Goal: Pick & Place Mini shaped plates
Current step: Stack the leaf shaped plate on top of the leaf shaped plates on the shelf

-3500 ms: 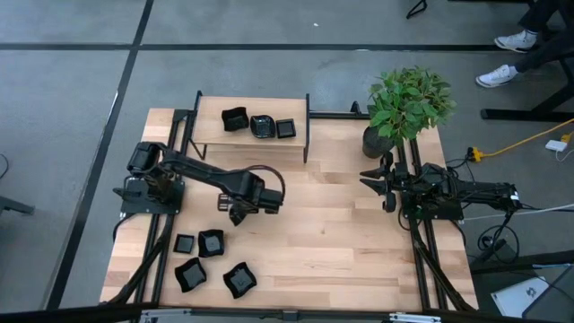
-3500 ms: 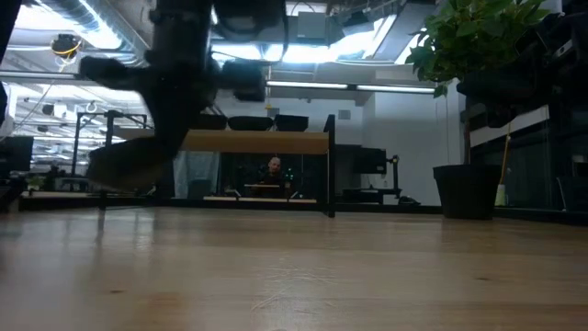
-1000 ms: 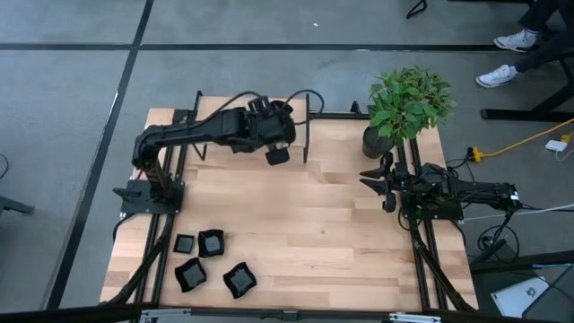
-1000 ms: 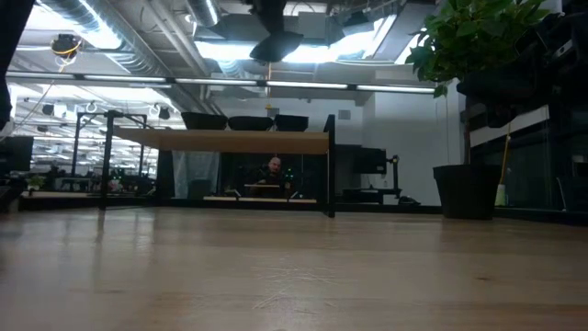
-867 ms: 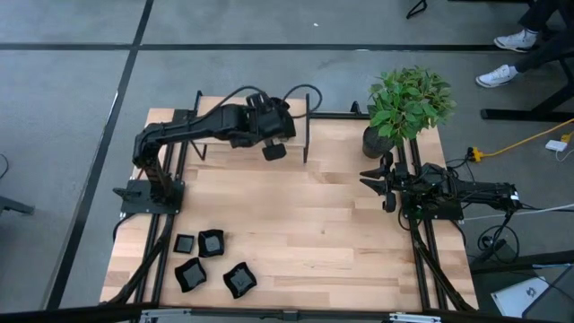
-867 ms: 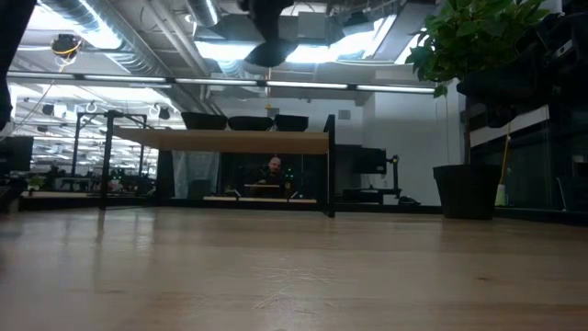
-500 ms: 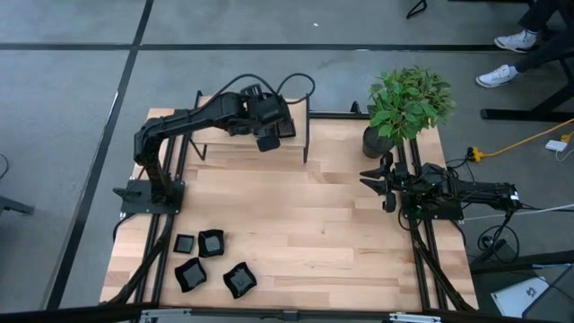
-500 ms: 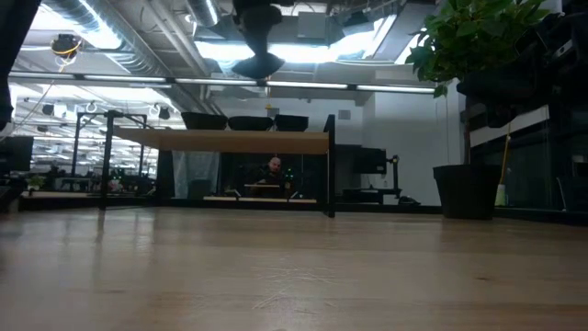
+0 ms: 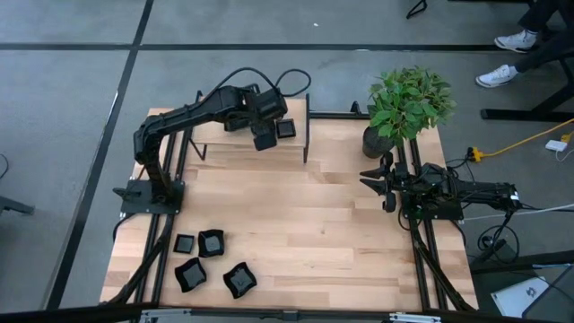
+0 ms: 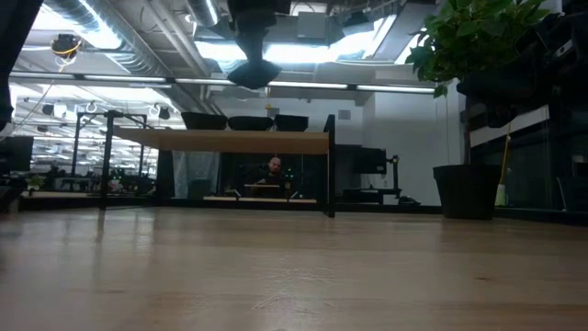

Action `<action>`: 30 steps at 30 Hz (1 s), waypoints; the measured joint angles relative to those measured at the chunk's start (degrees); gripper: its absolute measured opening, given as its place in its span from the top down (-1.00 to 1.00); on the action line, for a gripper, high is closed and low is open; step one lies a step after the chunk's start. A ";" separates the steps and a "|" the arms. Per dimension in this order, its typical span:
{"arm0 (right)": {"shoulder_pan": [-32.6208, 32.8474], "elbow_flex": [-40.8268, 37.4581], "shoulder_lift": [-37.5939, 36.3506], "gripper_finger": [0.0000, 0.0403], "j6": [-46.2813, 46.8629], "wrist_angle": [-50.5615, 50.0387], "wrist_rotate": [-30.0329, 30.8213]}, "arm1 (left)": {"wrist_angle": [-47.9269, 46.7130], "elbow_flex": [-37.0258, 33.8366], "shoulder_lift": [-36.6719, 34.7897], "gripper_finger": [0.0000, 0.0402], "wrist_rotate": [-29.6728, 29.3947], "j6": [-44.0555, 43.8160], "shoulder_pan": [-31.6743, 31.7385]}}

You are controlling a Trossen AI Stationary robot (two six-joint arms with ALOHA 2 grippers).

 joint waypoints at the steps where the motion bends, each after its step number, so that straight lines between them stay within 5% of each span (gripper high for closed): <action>1: 0.00 0.00 -0.01 0.49 0.00 0.00 0.00 | -0.13 0.00 0.00 0.98 0.60 0.00 0.00; 10: 0.01 0.01 -0.02 0.49 0.00 0.00 0.00 | 1.63 -5.79 0.07 0.98 -0.01 -2.79 -0.75; 19: 0.01 0.01 -0.02 0.49 0.00 0.00 0.00 | 11.20 -6.27 -0.25 0.99 -10.29 -14.94 -3.95; 30: 0.01 0.01 0.00 0.49 0.00 0.00 0.00 | 18.16 -6.25 -0.35 0.98 -18.17 -61.18 -2.20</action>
